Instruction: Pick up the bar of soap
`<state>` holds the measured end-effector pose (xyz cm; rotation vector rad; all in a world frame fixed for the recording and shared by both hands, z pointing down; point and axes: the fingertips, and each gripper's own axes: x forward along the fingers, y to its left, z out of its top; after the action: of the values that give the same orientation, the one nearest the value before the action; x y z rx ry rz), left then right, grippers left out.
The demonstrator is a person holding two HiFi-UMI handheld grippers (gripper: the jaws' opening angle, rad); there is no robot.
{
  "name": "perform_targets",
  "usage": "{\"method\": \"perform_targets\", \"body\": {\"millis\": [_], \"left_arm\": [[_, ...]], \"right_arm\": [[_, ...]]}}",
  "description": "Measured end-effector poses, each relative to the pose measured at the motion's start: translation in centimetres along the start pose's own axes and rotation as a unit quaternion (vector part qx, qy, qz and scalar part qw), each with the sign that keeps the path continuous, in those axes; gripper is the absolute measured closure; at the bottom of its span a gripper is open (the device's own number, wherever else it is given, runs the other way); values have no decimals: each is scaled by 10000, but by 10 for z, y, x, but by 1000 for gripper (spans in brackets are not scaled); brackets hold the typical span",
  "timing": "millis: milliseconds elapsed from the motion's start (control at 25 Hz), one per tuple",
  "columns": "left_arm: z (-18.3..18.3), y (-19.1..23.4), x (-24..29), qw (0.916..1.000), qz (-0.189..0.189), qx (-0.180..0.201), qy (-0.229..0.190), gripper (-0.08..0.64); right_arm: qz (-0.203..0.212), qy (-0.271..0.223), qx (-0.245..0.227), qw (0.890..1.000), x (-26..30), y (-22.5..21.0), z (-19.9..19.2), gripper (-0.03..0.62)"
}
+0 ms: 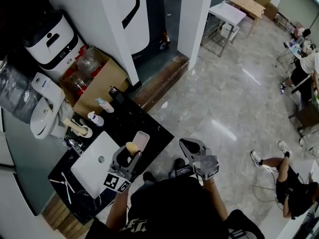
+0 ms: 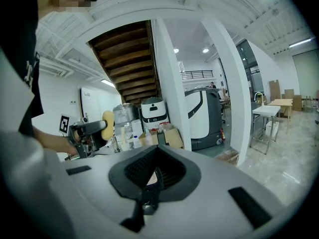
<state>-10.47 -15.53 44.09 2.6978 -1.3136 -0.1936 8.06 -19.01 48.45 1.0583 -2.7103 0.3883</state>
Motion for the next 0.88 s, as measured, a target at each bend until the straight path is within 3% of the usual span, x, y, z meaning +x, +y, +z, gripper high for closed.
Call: {"method": "perform_targets", "body": {"millis": [880], "left_arm": [[-1,-8,-2,10000,-56,-8,18,353]], "right_arm": [[-259,-180,-63,9995,-22,-8,5,583]]}}
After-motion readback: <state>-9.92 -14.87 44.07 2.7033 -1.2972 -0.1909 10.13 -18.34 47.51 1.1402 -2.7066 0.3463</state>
